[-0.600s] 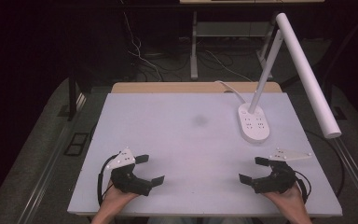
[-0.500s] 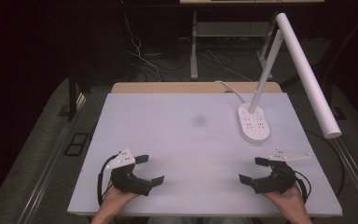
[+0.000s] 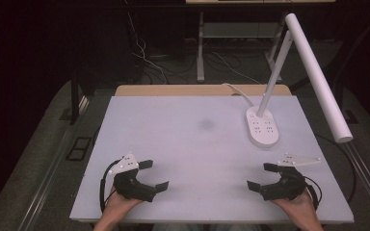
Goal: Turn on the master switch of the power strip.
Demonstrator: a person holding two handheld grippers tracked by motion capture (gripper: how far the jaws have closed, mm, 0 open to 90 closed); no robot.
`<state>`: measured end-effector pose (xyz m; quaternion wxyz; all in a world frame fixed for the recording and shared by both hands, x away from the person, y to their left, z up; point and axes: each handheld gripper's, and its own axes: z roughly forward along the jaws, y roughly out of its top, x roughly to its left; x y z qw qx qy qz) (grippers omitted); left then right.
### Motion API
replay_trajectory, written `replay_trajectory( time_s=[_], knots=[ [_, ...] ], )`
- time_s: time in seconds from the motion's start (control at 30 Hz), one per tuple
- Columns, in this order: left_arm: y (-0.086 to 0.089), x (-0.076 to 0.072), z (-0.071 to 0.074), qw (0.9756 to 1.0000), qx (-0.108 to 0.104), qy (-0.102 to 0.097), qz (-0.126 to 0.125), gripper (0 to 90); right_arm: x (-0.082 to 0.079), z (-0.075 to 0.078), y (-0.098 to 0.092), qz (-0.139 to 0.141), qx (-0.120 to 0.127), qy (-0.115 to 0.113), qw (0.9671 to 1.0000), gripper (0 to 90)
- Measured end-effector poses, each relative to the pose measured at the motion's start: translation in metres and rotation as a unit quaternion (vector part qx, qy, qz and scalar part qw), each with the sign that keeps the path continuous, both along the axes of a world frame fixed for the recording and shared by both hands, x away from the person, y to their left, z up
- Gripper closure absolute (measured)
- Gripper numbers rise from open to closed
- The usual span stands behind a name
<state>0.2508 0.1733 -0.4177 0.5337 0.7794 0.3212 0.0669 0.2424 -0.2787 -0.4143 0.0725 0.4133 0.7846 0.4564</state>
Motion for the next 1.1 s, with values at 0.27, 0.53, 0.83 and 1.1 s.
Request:
replay_trajectory(
  time_s=[0.27, 0.53, 0.83, 1.1],
  knots=[
    [0.002, 0.0, 0.0, 1.0, 0.003, -0.001, 0.002, 0.0, 0.001, 0.0, 0.0, -0.003, 0.001, 0.004, 1.0, 0.2],
    [0.003, 0.0, -0.001, 0.9999, 0.002, 0.002, 0.01, 0.0, 0.003, 0.003, 0.0, -0.004, -0.004, 0.009, 0.9999, 0.2],
    [0.003, 0.001, -0.002, 0.9999, 0.006, 0.002, 0.012, 0.0, 0.011, 0.012, -0.001, 0.001, -0.015, 0.016, 0.9998, 0.1],
    [0.002, 0.002, -0.003, 0.9999, 0.012, 0.005, 0.01, 0.0, 0.022, 0.02, 0.003, 0.009, -0.034, 0.018, 0.9992, 0.2]
  ],
)
